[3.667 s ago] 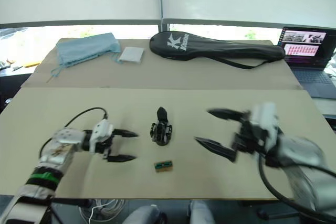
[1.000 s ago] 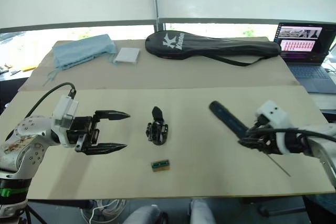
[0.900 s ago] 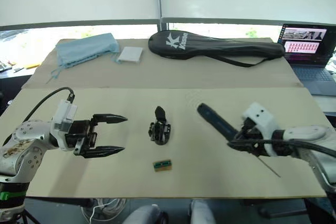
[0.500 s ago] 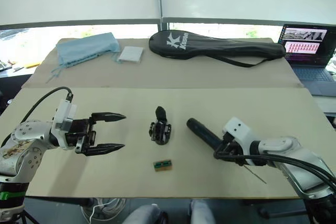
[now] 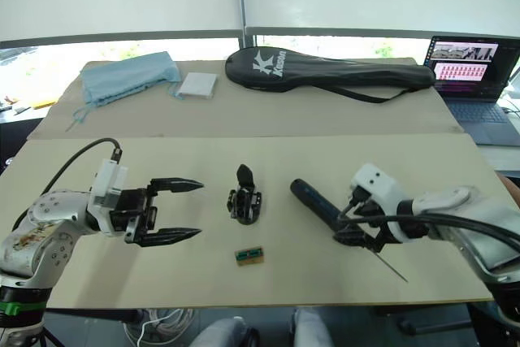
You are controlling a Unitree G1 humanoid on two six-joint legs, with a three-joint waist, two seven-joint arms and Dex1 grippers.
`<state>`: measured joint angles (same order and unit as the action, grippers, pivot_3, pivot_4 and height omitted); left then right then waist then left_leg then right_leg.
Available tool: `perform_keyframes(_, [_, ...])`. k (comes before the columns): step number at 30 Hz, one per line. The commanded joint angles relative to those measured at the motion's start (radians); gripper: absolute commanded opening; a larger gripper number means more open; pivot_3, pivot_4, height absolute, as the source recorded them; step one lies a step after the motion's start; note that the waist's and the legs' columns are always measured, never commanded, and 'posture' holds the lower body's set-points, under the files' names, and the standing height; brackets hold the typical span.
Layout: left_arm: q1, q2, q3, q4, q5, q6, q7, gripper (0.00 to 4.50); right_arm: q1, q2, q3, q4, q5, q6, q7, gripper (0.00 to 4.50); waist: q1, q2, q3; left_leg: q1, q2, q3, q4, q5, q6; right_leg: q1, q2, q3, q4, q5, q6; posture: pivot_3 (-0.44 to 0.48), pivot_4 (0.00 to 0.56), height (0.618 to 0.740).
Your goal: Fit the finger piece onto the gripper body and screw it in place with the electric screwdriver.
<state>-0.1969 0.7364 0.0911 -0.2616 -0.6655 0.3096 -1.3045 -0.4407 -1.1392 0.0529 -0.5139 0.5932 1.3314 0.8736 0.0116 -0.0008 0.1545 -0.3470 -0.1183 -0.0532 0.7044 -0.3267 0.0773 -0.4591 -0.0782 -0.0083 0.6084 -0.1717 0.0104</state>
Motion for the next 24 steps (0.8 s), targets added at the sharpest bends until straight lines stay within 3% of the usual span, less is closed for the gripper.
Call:
perform_keyframes(1, [-0.006,-0.008,-0.003,-0.017,0.002,-0.013,0.003,4.5,-0.134,-0.108,0.12,-0.049,0.017,0.109,0.045,4.47,0.0,0.0,0.0,0.0,0.001,0.0,0.0,0.0,0.0,0.0,0.0,0.0,0.0,0.0,0.0,0.0,0.15,0.74])
perform_keyframes(5, [-0.026,-0.019,-0.022,0.004,0.021,-0.028,0.005,4.5,-0.317,-0.164,0.36,-0.039,-0.014,0.202,0.072,4.47,0.001,-0.001,0.0,-0.001,0.001,-0.001,0.0,0.0,0.0,0.001,0.0,0.0,-0.002,0.0,0.0,0.0,0.15,0.74])
perform_keyframes(11, [-0.038,-0.028,-0.038,0.015,0.04,-0.035,-0.001,4.5,-0.503,-0.045,0.511,0.056,-0.024,0.254,0.062,4.47,-0.002,-0.001,0.0,-0.003,0.001,-0.001,0.001,0.0,0.0,-0.001,-0.001,0.0,-0.002,0.001,-0.001,0.0,0.15,0.74])
perform_keyframes(24, [-0.014,-0.024,-0.046,-0.004,0.05,-0.05,-0.011,4.5,-0.586,0.03,0.734,0.158,-0.148,0.141,0.067,4.47,0.0,-0.001,0.0,-0.006,0.001,-0.001,0.002,0.0,0.0,-0.005,0.0,-0.002,0.0,0.001,-0.001,0.0,0.15,0.74])
